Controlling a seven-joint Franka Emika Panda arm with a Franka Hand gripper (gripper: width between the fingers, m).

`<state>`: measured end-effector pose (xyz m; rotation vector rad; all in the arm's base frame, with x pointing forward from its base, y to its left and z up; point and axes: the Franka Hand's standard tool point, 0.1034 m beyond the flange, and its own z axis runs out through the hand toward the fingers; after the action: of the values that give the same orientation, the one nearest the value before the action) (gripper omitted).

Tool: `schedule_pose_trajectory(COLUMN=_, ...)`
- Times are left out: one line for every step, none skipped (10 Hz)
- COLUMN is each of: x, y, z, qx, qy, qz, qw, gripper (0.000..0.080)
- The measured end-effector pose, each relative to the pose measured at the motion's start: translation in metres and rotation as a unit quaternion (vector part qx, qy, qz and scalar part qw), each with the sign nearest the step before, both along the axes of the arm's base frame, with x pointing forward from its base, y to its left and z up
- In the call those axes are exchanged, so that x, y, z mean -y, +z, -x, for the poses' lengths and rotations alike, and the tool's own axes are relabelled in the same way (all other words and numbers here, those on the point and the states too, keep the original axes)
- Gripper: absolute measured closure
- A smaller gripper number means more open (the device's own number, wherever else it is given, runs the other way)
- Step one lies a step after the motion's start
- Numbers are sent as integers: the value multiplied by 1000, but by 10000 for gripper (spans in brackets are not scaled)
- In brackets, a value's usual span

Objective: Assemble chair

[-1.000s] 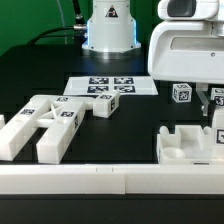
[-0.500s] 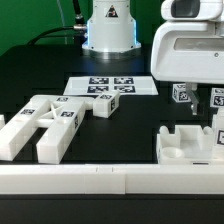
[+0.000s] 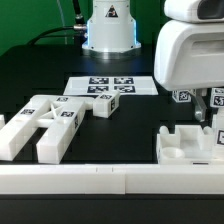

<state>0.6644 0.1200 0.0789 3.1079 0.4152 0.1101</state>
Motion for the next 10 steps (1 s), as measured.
schedule_pose_trajectory(x=1, y=0, z=-1, qx=1, qy=56, qz=5, qw=998, gripper=151)
schedule_pose_trajectory(x=1, y=0, z=-3, qx=2, qy=98, qz=11, qw=995, gripper=151)
schedule_pose_trajectory(x=1, y=1, z=-3, qx=2, qy=136, qz=14, qw=991, gripper=151)
schedule_pose_trajectory(x=1, y=0, z=-3, qx=2, qy=162, qz=17, qw=987, gripper=151)
schedule_pose_trajectory(x=1, y=0, z=-3, qx=2, qy=167, qz=17, qw=986, gripper=151)
schedule_pose_trajectory(x=2, y=0, z=-3, qx=2, qy=204, qz=22, qw=979, gripper=151)
schedule_pose_trajectory(x=5, y=-1, z=-3, qx=2, qy=238, qz=27, qw=971, gripper=151)
schedule_pose_trajectory(x=6, y=-1, z=-4, qx=1, qy=251, qz=28, qw=968, gripper=151)
schedule_pose_trajectory(x=6, y=-1, z=-4, qx=3, qy=290, qz=33, qw=956, gripper=151)
schedule_pose_trajectory(x=7, y=-1, z=-4, qx=3, qy=303, qz=36, qw=952, gripper=151)
